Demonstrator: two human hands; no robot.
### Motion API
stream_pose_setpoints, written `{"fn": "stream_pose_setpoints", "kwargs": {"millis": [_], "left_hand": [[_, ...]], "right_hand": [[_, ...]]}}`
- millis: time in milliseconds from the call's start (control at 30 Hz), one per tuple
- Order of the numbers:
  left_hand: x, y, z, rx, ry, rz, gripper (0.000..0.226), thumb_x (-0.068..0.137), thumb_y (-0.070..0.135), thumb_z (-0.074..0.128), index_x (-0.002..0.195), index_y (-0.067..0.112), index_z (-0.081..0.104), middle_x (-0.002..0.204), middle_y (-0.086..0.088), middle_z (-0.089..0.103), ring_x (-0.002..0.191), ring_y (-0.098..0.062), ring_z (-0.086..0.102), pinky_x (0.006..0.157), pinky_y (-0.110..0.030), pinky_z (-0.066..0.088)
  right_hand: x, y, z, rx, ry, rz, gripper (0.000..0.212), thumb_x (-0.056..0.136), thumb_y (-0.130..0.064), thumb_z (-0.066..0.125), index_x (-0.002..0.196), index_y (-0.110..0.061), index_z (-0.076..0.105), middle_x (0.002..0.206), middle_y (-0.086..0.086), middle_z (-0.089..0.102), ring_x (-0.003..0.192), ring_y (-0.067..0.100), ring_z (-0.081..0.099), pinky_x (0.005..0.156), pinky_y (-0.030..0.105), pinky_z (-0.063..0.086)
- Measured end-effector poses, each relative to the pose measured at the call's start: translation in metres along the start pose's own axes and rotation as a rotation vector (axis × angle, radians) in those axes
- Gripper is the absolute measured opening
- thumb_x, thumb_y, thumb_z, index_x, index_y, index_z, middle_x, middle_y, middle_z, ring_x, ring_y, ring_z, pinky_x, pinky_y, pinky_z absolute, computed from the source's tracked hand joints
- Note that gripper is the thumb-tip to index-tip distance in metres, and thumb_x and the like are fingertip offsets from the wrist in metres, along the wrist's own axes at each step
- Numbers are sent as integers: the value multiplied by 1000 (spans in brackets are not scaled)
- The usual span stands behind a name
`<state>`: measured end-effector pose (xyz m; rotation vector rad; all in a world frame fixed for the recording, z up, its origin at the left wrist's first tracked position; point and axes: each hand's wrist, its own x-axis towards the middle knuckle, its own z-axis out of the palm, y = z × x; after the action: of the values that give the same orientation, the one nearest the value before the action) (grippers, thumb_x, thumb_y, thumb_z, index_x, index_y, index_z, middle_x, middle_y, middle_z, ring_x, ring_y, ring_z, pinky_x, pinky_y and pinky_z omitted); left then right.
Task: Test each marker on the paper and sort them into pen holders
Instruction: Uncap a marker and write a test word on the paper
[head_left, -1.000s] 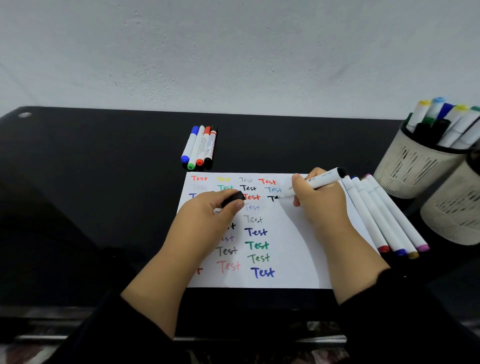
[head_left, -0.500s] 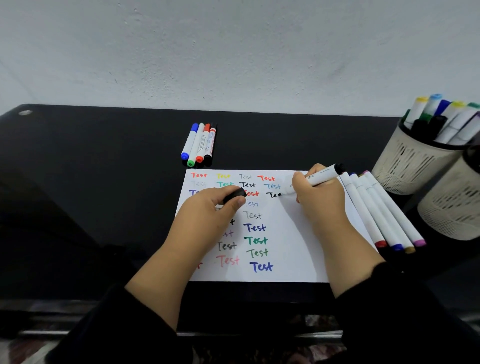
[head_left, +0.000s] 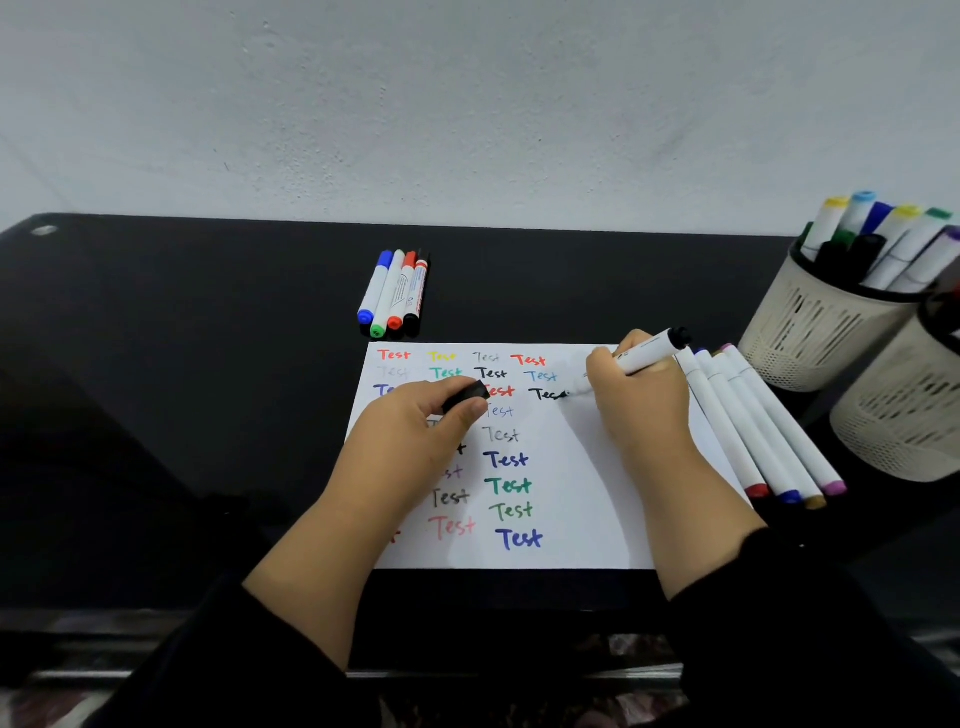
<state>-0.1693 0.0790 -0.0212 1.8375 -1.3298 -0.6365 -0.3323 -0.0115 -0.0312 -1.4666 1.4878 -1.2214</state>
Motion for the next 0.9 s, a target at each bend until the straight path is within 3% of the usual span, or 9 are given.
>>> {"fn": "stream_pose_setpoints", "kwargs": {"millis": [167,267,367,467,600,733,900], "left_hand": [[-1,0,0,-2,-3,9,33,91,39,55,123,34,59,93,27,48,83,9,45,63,1,29],[-1,1,0,-1,-20,7,31,91,39,55,121,36,60,82,34,45,70,21,44,58,3,32],[-1,1,0,-4,-45,4,30,91,38,56,120,37,60,80,34,44,68,23,41,57,2,33],[-1,1,-2,-45,-69,-1,27,90,35,58,117,37,61,88,33,51,72,23,43,59,4,32],[-1,3,-5,-136,-119,-34,24,89,33,60,111,43,61,86,36,50,80,18,46,63,1,31],[-1,3,-8,-259,-136,-49,23,86,34,64,93,55,59,95,31,59,89,14,51,70,-8,36],[-4,4,-7,-318,-154,-9,28,84,30,67,87,57,60,94,29,65,91,14,56,71,-4,39]], "right_hand": [[-1,-1,-1,21,-9,8,30,86,-12,50,64,-17,29,60,2,32,55,13,29,51,26,23],[-1,-2,-2,3,-29,4,30,84,-10,49,64,-18,27,60,0,29,55,12,26,49,25,21],[-2,-3,-4,26,-22,29,32,82,-7,48,63,-19,25,58,-4,27,51,8,24,46,21,21],[-2,-7,-6,112,-3,64,31,84,-10,50,62,-18,30,58,1,36,51,10,32,50,25,27],[-9,-18,-7,263,-68,57,35,88,-12,55,59,-17,35,41,-9,41,44,6,37,51,23,33],[-18,-28,-4,367,-134,43,36,89,-11,55,59,-16,35,42,-7,40,42,6,37,47,19,33],[-25,-31,0,406,-183,44,36,90,-13,56,59,-16,36,43,-6,42,42,6,39,51,22,33]]}}
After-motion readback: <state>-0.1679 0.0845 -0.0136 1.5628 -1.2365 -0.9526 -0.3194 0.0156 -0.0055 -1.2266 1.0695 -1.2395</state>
